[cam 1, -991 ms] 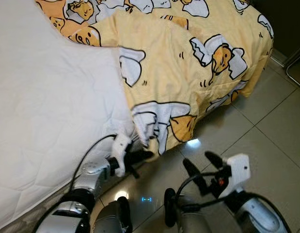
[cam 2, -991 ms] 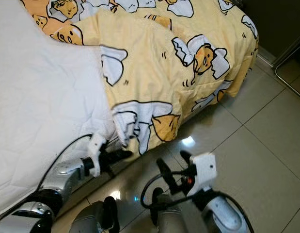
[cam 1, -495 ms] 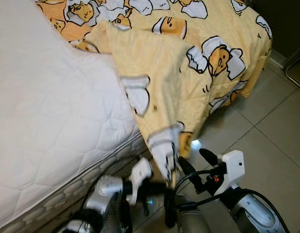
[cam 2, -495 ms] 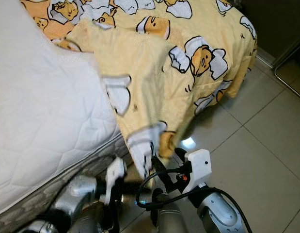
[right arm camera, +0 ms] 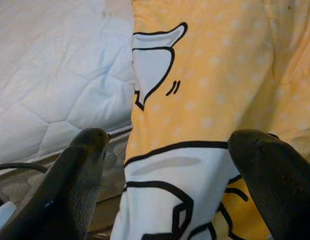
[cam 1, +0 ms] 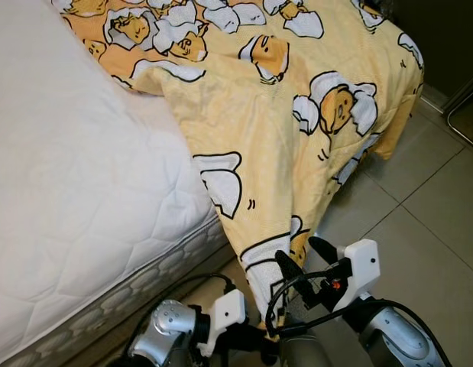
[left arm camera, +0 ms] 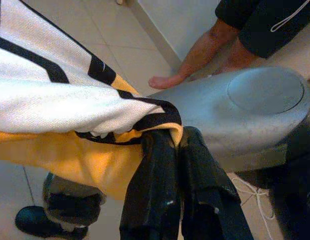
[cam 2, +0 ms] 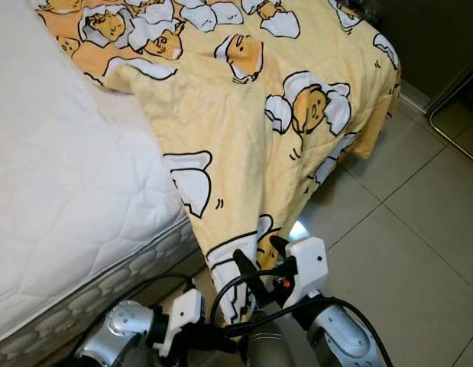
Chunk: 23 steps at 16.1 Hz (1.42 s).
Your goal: Clean up the room
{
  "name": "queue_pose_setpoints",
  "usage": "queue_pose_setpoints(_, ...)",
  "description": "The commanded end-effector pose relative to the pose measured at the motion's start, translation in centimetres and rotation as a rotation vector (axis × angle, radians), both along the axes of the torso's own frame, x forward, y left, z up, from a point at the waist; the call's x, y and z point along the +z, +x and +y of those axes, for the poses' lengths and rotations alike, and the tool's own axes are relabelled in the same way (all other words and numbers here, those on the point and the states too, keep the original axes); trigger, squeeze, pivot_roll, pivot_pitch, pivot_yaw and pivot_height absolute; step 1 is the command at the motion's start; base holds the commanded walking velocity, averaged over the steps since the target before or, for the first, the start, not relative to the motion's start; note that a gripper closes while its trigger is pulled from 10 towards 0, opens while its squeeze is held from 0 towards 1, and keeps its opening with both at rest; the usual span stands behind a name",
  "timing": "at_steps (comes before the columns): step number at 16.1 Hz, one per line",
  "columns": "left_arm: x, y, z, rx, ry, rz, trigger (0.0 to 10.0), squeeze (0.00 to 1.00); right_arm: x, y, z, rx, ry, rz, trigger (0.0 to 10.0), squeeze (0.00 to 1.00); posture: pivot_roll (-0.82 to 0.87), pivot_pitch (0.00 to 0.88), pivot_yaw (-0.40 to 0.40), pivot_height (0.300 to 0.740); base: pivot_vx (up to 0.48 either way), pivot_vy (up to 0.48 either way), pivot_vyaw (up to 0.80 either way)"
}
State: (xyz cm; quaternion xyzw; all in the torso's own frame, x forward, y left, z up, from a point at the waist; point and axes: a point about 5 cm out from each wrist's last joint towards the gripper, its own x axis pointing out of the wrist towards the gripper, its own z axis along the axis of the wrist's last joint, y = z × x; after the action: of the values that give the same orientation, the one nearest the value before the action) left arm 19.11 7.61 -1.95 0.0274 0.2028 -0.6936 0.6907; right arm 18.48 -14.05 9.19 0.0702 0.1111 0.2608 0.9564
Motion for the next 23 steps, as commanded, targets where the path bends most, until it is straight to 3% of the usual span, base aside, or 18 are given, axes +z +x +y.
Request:
queue_pose_setpoints(1, -0.6, -0.7, 0.0, 0.035, 0.013, 0.039, 0.0, 0.0, -0.2, -0.2, 0.0, 0.005, 0.002, 0.01, 10.0, 0.0, -0.22, 0.204, 0.012, 0.74, 0.0, 0.0, 0.0)
queue_pose_setpoints(7, -0.2, 0.4, 0.4, 0.15, 0.0, 0.052, 0.0, 0.0, -0.7, 0.1, 0.1, 0.008, 0.0, 0.026, 10.0, 0.0, -0.21, 0.199, 0.013, 0.74, 0.0, 0.0, 0.0)
queue_pose_setpoints(14, -0.3, 0.1, 0.9, 0.155, 0.008, 0.064, 0.0, 0.0, -1.1, 0.0, 0.1, 0.016, -0.007, 0.038, 10.0, 0.0, -0.21, 0.199, 0.009, 0.74, 0.0, -0.458, 0.0)
queue_pose_setpoints(17, -0.5, 0.2, 1.1, 0.176, 0.029, 0.066, 0.0, 0.0, -1.2, -0.1, 0.2, 0.021, -0.009, 0.04, 10.0, 0.0, -0.21, 0.2, 0.008, 0.74, 0.0, 0.0, 0.0)
queue_pose_setpoints(23, -0.9, 0.0, 1.3, 0.112, 0.094, 0.044, 0.0, 0.0, -1.5, -0.7, 0.1, 0.052, -0.03, 0.053, 10.0, 0.0, -0.22, 0.205, 0.005, 0.74, 0.0, 0.0, 0.0)
